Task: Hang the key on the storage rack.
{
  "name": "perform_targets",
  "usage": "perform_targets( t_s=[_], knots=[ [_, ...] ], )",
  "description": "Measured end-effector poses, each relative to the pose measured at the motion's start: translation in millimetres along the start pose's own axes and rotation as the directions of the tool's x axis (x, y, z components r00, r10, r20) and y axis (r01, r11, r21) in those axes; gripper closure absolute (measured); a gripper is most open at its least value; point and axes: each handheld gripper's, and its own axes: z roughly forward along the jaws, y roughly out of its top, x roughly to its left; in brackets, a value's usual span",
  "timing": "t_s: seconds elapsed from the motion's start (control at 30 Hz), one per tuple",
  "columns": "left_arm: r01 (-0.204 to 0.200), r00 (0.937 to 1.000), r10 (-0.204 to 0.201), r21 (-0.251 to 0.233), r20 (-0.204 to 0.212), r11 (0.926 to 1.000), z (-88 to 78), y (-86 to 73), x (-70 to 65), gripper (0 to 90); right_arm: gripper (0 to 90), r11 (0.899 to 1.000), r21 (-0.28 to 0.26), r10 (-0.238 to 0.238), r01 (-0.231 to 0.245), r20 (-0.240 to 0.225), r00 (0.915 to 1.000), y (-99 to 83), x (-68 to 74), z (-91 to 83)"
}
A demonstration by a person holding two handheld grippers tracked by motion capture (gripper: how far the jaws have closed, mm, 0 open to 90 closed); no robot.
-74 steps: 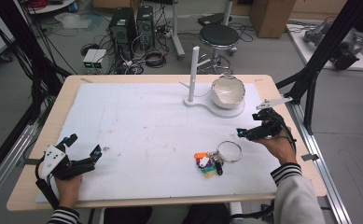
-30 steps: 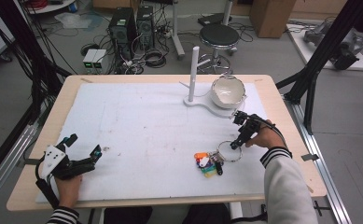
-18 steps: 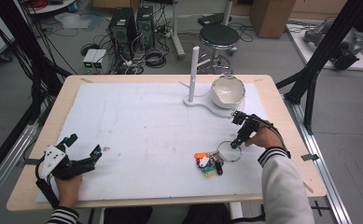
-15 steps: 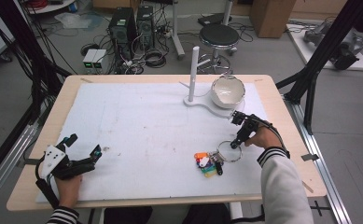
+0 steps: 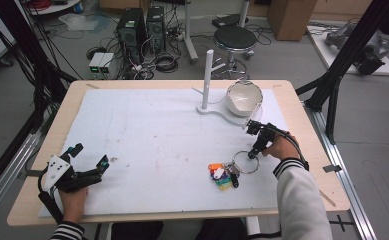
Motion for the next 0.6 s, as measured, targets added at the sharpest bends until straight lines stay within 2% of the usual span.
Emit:
perform_targets(
  t_s=[0.27,0.33,0.6],
  knots=[
    [0.002,1.0,-0.002,0.0,0.0,1.0,0.0,0.0,0.0,2.9,57.7,1.0,0.007,0.005,-0.005,-0.009,0.9999,1.4,-1.5,0.6],
    [0.001,1.0,-0.001,0.0,0.0,1.0,0.0,0.0,0.0,2.9,60.5,1.0,0.011,0.024,-0.023,-0.016,0.9996,1.5,-1.2,0.8],
    [0.003,1.0,-0.003,0.0,0.0,1.0,0.1,-0.1,0.0,3.0,66.0,1.0,0.022,0.02,-0.02,-0.013,0.9997,1.2,-1.9,1.5]
  ],
)
